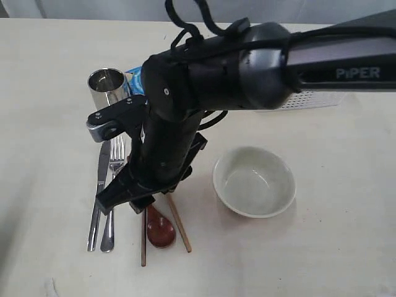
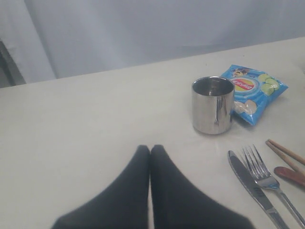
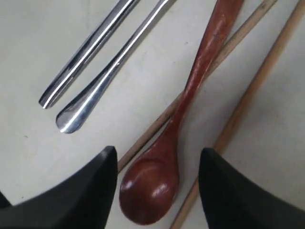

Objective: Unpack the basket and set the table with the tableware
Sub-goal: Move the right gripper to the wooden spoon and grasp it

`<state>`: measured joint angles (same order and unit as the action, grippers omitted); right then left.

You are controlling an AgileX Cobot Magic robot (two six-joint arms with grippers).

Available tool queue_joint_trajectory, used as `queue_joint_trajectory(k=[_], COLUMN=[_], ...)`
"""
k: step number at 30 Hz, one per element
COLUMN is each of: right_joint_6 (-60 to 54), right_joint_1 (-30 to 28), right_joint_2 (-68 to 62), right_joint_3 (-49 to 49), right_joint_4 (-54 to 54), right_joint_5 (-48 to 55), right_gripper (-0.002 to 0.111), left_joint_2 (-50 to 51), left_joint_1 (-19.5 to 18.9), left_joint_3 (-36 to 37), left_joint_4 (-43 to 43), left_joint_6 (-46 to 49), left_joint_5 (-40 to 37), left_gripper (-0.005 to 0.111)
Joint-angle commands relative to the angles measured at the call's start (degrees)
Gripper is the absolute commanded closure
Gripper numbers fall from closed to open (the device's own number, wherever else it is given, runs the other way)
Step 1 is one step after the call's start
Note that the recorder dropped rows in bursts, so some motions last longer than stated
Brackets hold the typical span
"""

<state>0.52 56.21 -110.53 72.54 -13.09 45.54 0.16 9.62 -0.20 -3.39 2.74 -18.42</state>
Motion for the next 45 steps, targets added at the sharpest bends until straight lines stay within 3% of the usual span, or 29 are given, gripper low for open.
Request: queue_joint_trajectory(k=[1,27,30,36,45], right_joint_6=[2.16,3.02,3.02,2.69,2.69], right_joint_1=[0.03,0.03,0.03,0.03,0.03], right_joint_2=[-2.21,-7.75,-7.75,-7.75,-5.92], right_joint_3=[0.73,0.73,0.73,0.73,0.73], right_joint_4=[3.54,2.57,2.57,2.69,2.69], right_joint_5=[-0.65,-6.84,-6.73,-6.73,-4.23], right_gripper=[0.058,0.058,0.068,0.107,0.109], left_joint_2=[-0.16,-0.16,-0.16,-0.16,-0.16], left_joint_1=[0.38,0.38,0.38,0.38,0.38], left_joint_3=[0.20,0.20,0.20,0.20,0.20], left_joint_4=[0.66,0.66,0.66,0.66,0.66], left_joint_6=[0.09,0.09,0.09,0.09,0.09], left_joint_5=[0.09,0.09,0.09,0.09,0.09], left_gripper=[0.107,0.107,0.107,0.107,0.107])
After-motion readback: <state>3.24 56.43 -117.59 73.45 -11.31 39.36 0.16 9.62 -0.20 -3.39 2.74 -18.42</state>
